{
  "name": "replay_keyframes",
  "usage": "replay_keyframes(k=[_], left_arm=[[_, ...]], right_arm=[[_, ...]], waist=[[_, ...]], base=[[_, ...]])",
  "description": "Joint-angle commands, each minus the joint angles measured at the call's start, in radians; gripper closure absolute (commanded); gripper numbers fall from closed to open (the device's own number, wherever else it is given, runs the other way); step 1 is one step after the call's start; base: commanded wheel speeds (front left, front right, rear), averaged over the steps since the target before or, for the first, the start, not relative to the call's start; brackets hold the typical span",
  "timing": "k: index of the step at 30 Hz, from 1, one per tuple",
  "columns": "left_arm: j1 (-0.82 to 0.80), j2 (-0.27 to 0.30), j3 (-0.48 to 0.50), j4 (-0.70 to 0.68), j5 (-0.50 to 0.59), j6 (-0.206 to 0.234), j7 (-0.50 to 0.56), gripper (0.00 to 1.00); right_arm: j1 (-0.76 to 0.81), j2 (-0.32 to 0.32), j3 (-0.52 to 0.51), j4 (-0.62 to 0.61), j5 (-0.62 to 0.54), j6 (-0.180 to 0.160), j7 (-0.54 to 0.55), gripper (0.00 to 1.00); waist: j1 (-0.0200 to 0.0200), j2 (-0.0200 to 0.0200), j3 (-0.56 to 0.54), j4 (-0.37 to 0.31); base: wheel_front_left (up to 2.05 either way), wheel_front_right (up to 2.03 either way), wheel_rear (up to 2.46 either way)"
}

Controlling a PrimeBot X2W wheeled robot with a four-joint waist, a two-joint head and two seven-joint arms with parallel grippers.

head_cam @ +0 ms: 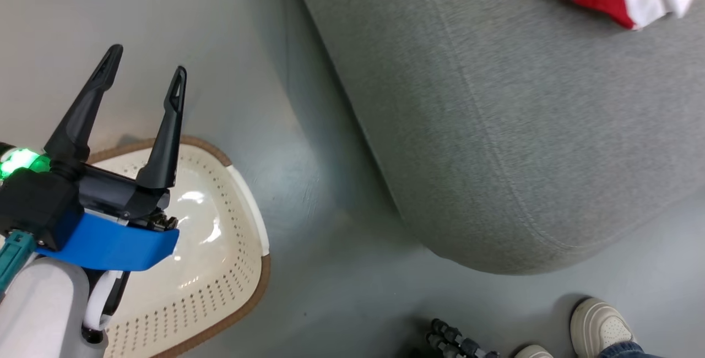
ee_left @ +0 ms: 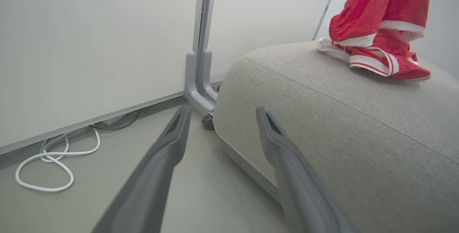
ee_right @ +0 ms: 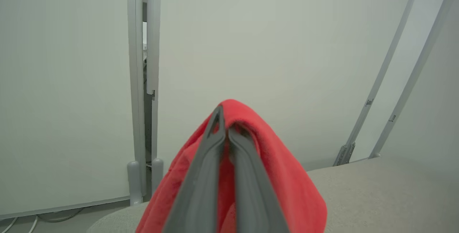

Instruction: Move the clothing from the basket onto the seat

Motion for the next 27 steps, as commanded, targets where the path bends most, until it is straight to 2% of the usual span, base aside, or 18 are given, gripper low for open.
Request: replay_keyframes(k=[1, 8, 9, 11, 19, 23, 27], left_arm=[[-0.025, 0.009, 0.002, -0.018, 0.009, 0.002, 0.006, 0.00], [-0.025, 0.011, 0.001, -0.038, 0.002, 0.006, -0.004, 0.00], [-0.028, 0.008, 0.000, -0.034, 0.001, 0.007, -0.009, 0.00], [-0.034, 0.003, -0.004, -0.024, -0.001, 0.008, -0.022, 0.00], [-0.001, -0.031, -0.004, 0.069, -0.032, 0.014, -0.095, 0.00], [0.028, -0.070, -0.008, 0.147, -0.056, 0.020, -0.140, 0.00], [0.065, -0.118, 0.004, 0.230, -0.081, 0.025, -0.168, 0.00]], right_arm=[[-0.011, -0.001, -0.013, 0.034, 0.008, 0.000, -0.016, 1.00], [0.053, 0.051, 0.009, 0.256, 0.002, 0.000, -0.058, 1.00], [0.060, 0.056, 0.016, 0.284, -0.002, 0.000, -0.064, 0.78], [0.067, 0.066, 0.022, 0.333, -0.007, 0.000, -0.076, 0.00], [0.116, 0.089, 0.110, 0.423, -0.036, 0.000, -0.109, 0.00], [0.177, 0.100, 0.174, 0.436, -0.057, 0.000, -0.123, 0.00], [0.262, 0.106, 0.230, 0.395, -0.048, 0.000, -0.140, 0.00]], waist=[[-0.0004, 0.0000, 0.049, 0.043], [-0.0004, 0.0000, 0.070, 0.060], [-0.0004, 0.0000, 0.066, 0.064], [-0.0004, 0.0000, 0.054, 0.070], [-0.0004, 0.0000, -0.060, 0.080], [-0.0004, 0.0000, -0.173, 0.097], [-0.0004, 0.0000, -0.293, 0.121]], base=[[0.00, 0.00, 0.00], [0.00, 0.00, 0.00], [0.00, 0.00, 0.00], [0.00, 0.00, 0.00], [0.00, 0.00, 0.00], [0.00, 0.00, 0.00], [0.00, 0.00, 0.00]])
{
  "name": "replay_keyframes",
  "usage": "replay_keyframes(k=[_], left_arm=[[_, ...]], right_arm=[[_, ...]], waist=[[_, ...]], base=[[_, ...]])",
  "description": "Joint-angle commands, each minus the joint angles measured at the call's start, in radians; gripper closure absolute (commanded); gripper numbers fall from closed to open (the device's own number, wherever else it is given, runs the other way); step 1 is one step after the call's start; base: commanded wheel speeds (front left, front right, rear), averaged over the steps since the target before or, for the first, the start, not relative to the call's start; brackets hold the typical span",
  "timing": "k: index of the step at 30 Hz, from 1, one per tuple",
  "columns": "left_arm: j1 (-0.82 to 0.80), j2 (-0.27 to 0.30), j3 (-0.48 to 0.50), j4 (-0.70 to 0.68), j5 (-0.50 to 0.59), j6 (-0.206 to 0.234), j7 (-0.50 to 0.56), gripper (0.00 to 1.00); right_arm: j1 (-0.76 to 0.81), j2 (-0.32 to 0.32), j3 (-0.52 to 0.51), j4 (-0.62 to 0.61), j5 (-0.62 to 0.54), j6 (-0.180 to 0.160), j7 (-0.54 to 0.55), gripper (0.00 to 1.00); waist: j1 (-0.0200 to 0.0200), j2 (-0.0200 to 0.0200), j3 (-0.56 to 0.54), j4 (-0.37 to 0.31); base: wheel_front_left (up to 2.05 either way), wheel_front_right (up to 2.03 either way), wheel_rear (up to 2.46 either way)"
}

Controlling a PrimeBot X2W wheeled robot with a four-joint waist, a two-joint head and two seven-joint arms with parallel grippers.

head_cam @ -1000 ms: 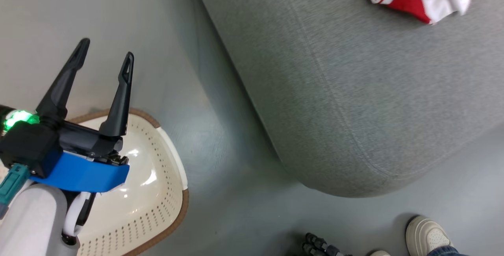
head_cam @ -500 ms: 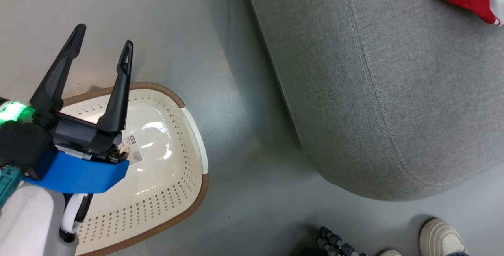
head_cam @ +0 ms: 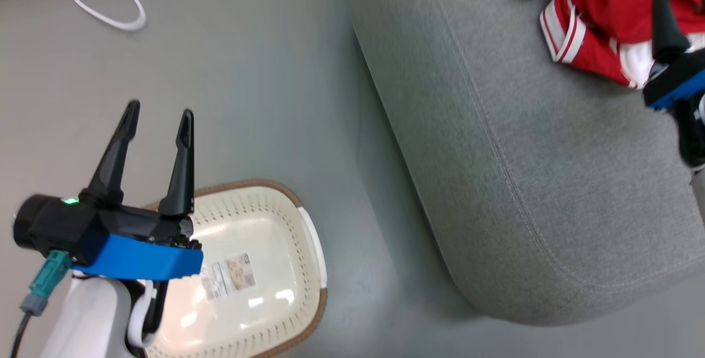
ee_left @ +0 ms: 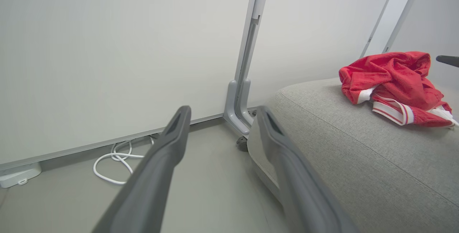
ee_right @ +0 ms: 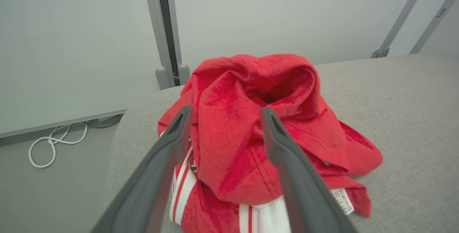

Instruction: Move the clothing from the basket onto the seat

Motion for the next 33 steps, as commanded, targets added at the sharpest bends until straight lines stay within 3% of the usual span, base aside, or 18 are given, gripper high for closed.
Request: replay_keyframes(k=[1, 9, 14, 22, 27, 33], left_arm=[[0.027, -0.017, 0.008, 0.026, -0.009, 0.007, -0.009, 0.00], [0.120, -0.084, 0.062, 0.114, -0.031, 0.016, -0.016, 0.00], [0.193, -0.125, 0.116, 0.138, -0.024, 0.012, -0.017, 0.00], [0.259, -0.176, 0.174, 0.192, -0.012, -0.001, -0.017, 0.00], [0.287, -0.202, 0.191, 0.223, -0.002, -0.015, -0.017, 0.00], [0.307, -0.218, 0.204, 0.248, 0.012, -0.027, -0.017, 0.00]], right_arm=[[0.047, 0.001, 0.018, -0.027, 0.004, 0.000, -0.011, 0.00], [0.223, -0.013, 0.112, -0.179, -0.027, 0.000, -0.022, 0.00], [0.356, 0.011, 0.128, -0.304, -0.044, 0.000, -0.023, 0.00], [0.578, 0.062, 0.039, -0.483, -0.096, 0.000, -0.002, 0.00], [0.717, 0.137, -0.056, -0.588, -0.166, 0.000, 0.019, 0.00], [0.847, 0.217, -0.102, -0.673, -0.246, 0.000, 0.038, 0.00]], waist=[[0.0002, 0.0000, -0.078, -0.023], [0.0002, 0.0000, -0.247, 0.028], [0.0002, 0.0000, -0.328, 0.073], [0.0002, 0.0000, -0.417, 0.170], [0.0002, 0.0000, -0.450, 0.229], [0.0002, 0.0000, -0.477, 0.272]], base=[[0.00, 0.00, 0.00], [0.00, 0.00, 0.00], [0.00, 0.00, 0.00], [0.00, 0.00, 0.00], [0.00, 0.00, 0.00], [0.00, 0.00, 0.00]])
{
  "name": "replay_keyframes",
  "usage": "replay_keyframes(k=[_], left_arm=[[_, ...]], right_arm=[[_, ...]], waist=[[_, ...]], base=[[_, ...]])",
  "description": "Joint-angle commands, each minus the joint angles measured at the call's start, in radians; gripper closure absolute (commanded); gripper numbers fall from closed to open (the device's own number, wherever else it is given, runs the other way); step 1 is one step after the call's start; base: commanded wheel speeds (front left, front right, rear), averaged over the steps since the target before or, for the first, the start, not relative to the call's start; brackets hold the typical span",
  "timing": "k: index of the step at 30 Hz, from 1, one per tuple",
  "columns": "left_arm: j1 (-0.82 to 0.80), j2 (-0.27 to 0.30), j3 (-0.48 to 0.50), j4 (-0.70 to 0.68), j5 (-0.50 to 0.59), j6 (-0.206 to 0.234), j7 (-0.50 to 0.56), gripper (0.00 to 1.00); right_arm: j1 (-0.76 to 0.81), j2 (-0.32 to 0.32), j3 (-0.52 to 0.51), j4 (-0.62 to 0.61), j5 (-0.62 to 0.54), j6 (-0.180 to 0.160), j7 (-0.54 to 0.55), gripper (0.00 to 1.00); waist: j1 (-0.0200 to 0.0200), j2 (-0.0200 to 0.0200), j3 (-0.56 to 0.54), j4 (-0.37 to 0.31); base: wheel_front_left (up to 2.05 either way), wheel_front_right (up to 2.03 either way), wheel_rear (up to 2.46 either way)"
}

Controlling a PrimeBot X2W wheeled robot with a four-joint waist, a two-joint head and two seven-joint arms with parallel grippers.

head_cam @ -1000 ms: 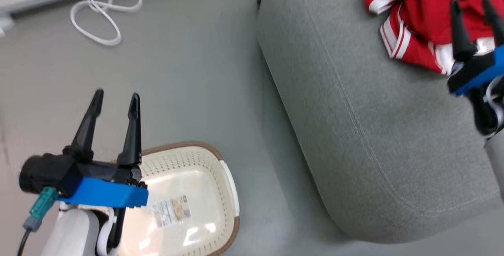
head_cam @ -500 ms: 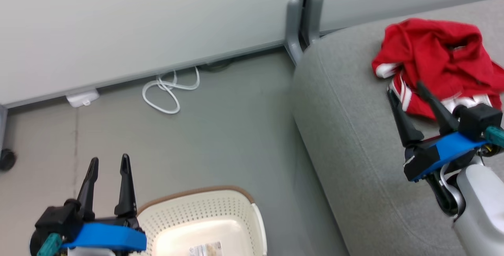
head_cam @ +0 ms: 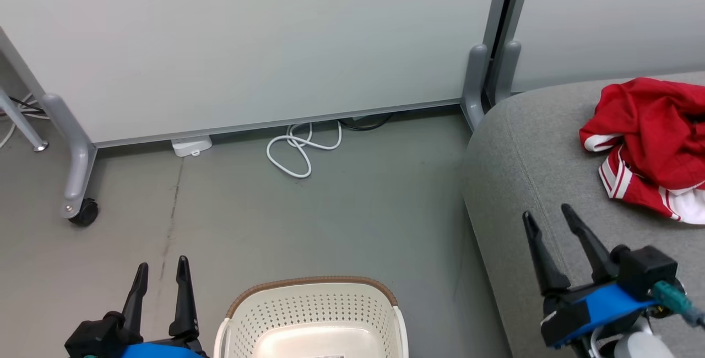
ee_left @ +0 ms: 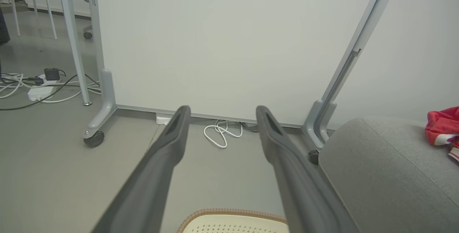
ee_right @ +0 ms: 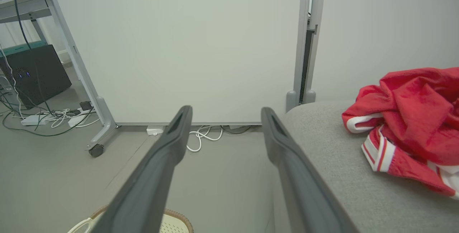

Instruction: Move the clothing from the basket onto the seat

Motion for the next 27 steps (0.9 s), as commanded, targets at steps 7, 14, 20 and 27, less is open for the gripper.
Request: replay_keyframes(k=[7, 14, 20, 27], left_arm=[[0.011, -0.012, 0.020, 0.006, 0.013, -0.012, -0.005, 0.00], [0.015, -0.023, 0.024, 0.007, 0.024, -0.015, -0.005, 0.00], [0.018, -0.031, 0.024, 0.010, 0.031, -0.017, -0.005, 0.00], [0.014, -0.033, 0.031, 0.016, 0.032, -0.020, -0.005, 0.00]], right_arm=[[0.083, 0.052, -0.006, -0.043, -0.051, 0.000, 0.008, 0.00], [0.107, 0.086, -0.038, -0.031, -0.065, 0.000, 0.027, 0.00], [0.108, 0.102, -0.062, -0.011, -0.064, 0.000, 0.038, 0.00], [0.094, 0.111, -0.066, -0.009, -0.069, 0.000, 0.025, 0.00]], waist=[[0.0001, -0.0001, -0.005, 0.008], [0.0001, -0.0001, -0.002, 0.000], [0.0001, -0.0001, 0.002, 0.002], [0.0001, -0.0001, 0.008, 0.003]], base=[[0.00, 0.00, 0.00], [0.00, 0.00, 0.00], [0.00, 0.00, 0.00], [0.00, 0.00, 0.00]])
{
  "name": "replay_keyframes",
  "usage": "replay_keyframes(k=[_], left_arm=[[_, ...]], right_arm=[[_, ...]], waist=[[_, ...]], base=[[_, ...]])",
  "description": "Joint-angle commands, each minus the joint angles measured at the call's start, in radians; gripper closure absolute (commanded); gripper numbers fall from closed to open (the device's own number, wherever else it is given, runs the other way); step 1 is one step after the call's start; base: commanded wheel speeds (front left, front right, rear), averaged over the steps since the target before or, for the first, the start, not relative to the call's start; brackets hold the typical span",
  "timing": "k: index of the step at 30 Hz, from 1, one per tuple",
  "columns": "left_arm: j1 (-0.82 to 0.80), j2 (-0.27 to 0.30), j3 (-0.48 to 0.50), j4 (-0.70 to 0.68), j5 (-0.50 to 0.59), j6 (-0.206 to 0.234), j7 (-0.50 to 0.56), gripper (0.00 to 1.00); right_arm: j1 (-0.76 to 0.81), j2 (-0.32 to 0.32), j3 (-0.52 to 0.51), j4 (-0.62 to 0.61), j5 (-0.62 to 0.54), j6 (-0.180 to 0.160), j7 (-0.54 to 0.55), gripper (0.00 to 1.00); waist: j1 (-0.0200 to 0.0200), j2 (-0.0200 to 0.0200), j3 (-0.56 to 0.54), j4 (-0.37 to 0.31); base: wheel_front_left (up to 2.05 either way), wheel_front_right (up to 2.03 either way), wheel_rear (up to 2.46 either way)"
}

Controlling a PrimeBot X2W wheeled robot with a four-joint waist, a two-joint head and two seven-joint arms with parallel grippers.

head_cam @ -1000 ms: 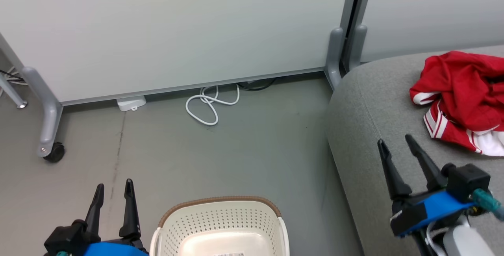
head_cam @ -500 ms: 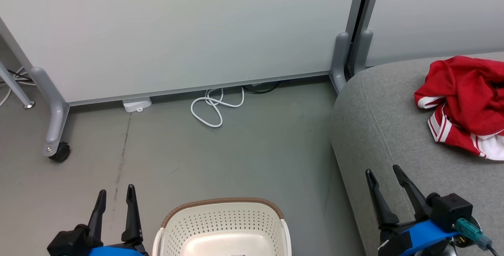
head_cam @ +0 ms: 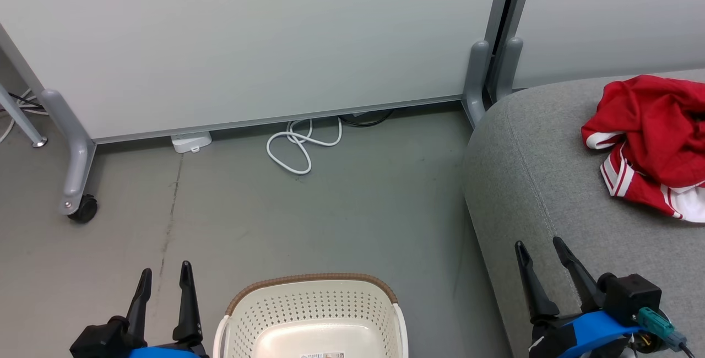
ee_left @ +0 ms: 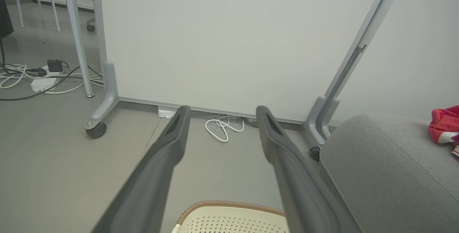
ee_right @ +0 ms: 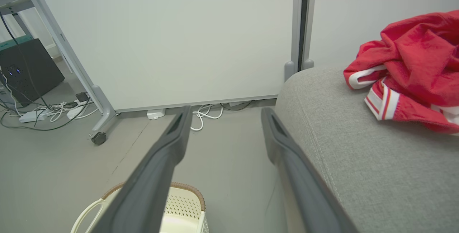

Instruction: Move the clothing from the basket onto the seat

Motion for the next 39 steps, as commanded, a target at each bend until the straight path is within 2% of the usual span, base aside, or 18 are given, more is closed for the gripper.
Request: replay_keyframes(k=[1, 14, 15, 22, 39], left_arm=[[0.004, 0.000, 0.005, 0.003, 0.005, -0.008, -0.005, 0.00], [-0.007, 0.005, 0.004, 0.015, -0.003, -0.010, -0.005, 0.00], [0.000, 0.000, 0.002, 0.016, -0.003, 0.000, 0.001, 1.00], [0.008, -0.012, 0.004, 0.053, -0.039, 0.000, 0.017, 1.00], [-0.031, -0.015, 0.025, 0.027, -0.322, -0.002, 0.097, 1.00]], right_arm=[[-0.003, 0.005, -0.002, -0.001, -0.004, 0.000, -0.005, 0.00], [-0.008, 0.009, 0.002, -0.004, 0.000, 0.000, 0.003, 0.00], [-0.001, 0.008, 0.002, 0.000, 0.000, 0.000, 0.002, 1.00], [0.011, 0.011, 0.000, 0.039, 0.038, 0.000, 0.012, 1.00], [-0.011, 0.016, -0.037, 0.028, 0.340, 0.000, 0.074, 1.00]], waist=[[0.0000, -0.0001, 0.000, 0.000], [0.0000, -0.0001, 0.001, 0.001], [0.0000, -0.0001, 0.001, 0.001], [0.0001, -0.0001, 0.001, 0.001], [0.0001, -0.0001, -0.002, 0.004]], base=[[0.00, 0.00, 0.00], [0.00, 0.00, 0.00], [0.00, 0.00, 0.00], [0.00, 0.00, 0.00], [0.00, 0.00, 0.00]])
